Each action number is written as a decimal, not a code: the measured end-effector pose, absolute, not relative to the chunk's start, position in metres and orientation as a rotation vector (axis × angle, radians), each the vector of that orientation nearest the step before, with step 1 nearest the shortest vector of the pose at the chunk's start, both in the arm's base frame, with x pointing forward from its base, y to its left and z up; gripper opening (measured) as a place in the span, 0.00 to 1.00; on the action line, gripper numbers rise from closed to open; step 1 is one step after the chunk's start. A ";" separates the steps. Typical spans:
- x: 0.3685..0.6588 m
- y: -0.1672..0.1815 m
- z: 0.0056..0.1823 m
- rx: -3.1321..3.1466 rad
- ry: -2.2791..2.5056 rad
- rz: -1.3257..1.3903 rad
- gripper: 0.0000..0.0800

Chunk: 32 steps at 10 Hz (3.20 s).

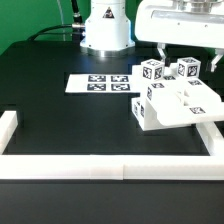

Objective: Assemble chair

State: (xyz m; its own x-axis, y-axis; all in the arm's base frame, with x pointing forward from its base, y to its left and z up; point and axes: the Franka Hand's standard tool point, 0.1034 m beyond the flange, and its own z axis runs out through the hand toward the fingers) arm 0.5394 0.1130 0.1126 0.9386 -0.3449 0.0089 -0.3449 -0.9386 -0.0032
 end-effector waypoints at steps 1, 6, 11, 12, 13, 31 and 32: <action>0.539 0.113 0.113 -3.111 0.434 -0.015 0.81; 0.540 0.112 0.113 -3.148 -0.065 -0.016 0.81; 0.539 0.112 0.112 -3.148 -0.021 -0.015 0.36; 0.539 0.112 0.112 -3.147 0.041 -0.015 0.36; 0.539 0.113 0.112 -3.139 0.198 -0.015 0.36; 0.537 0.121 0.112 -2.525 1.820 0.022 0.36; 0.537 0.122 0.112 -2.516 1.828 0.026 0.36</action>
Offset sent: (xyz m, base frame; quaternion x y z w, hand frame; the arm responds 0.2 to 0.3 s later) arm 0.0018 0.0017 0.0012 -0.0115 -0.0049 -0.2037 0.9790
